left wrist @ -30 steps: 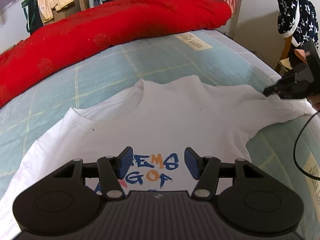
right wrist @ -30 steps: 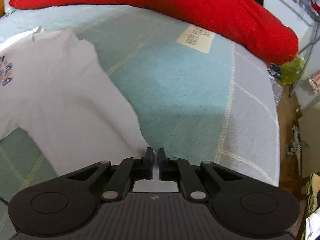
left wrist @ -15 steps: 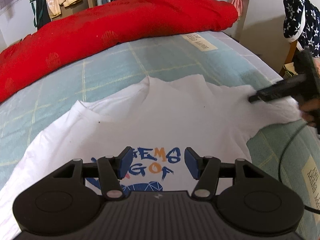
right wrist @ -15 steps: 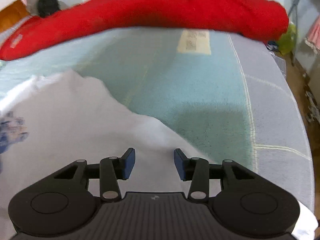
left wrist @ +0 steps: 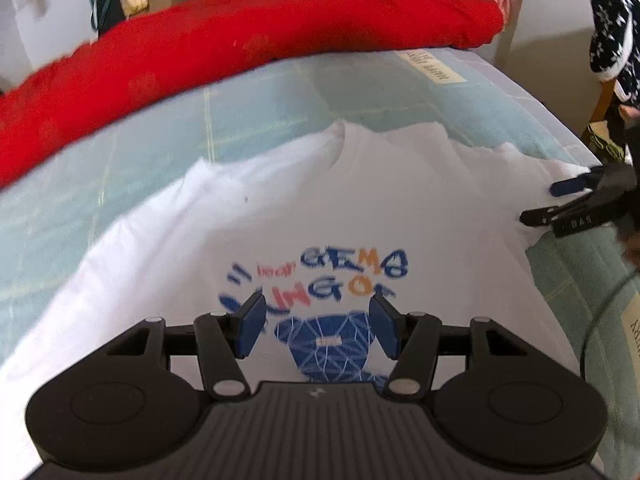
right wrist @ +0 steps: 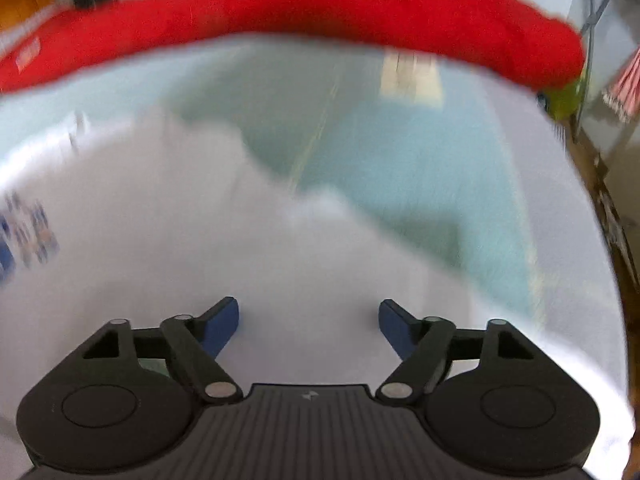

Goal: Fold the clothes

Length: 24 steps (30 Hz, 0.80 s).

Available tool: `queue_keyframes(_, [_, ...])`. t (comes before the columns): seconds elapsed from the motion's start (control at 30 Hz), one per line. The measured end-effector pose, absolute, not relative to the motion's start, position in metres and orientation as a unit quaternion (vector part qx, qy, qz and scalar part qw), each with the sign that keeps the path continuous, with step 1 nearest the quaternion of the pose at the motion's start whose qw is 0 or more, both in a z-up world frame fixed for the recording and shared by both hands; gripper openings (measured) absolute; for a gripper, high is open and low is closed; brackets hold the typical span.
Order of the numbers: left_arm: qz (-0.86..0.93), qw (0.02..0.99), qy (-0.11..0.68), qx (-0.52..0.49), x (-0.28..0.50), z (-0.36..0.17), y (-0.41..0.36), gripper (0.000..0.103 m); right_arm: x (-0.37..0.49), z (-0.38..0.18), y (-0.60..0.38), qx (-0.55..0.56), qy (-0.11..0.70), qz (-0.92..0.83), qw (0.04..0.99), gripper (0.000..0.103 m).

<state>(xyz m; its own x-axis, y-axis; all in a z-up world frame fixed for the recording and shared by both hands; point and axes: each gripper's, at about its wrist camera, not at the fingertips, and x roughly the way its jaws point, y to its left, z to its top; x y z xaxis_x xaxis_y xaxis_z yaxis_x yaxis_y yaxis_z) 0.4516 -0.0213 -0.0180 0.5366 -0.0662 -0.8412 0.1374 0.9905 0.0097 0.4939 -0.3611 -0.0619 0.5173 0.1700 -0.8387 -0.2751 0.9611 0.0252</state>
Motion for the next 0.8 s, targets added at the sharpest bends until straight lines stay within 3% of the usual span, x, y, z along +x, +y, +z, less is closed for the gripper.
queue_keyframes(0.03, [-0.057, 0.872, 0.485, 0.029, 0.450, -0.024, -0.018, 0.058, 0.491, -0.068, -0.362, -0.047, 0.472, 0.119, 0.872, 0.103])
queue_keyframes(0.2, [-0.047, 0.841, 0.539, -0.026, 0.440, -0.056, 0.006, 0.058, 0.481, -0.071, -0.366, -0.016, 0.461, 0.101, 0.881, 0.103])
queue_keyframes(0.5, [-0.020, 0.871, 0.481, -0.097, 0.414, -0.027, 0.076, 0.056, 0.497, -0.062, -0.365, -0.016, 0.497, 0.102, 0.862, 0.103])
queue_keyframes(0.67, [0.006, 0.875, 0.446, -0.187, 0.448, -0.037, 0.134, 0.054, 0.474, -0.040, -0.352, 0.017, 0.490, 0.097, 0.866, 0.103])
queue_keyframes(0.8, [-0.050, 0.871, 0.452, -0.188, 0.492, -0.063, 0.133, 0.055, 0.455, -0.023, -0.326, 0.024, 0.475, 0.102, 0.874, 0.103])
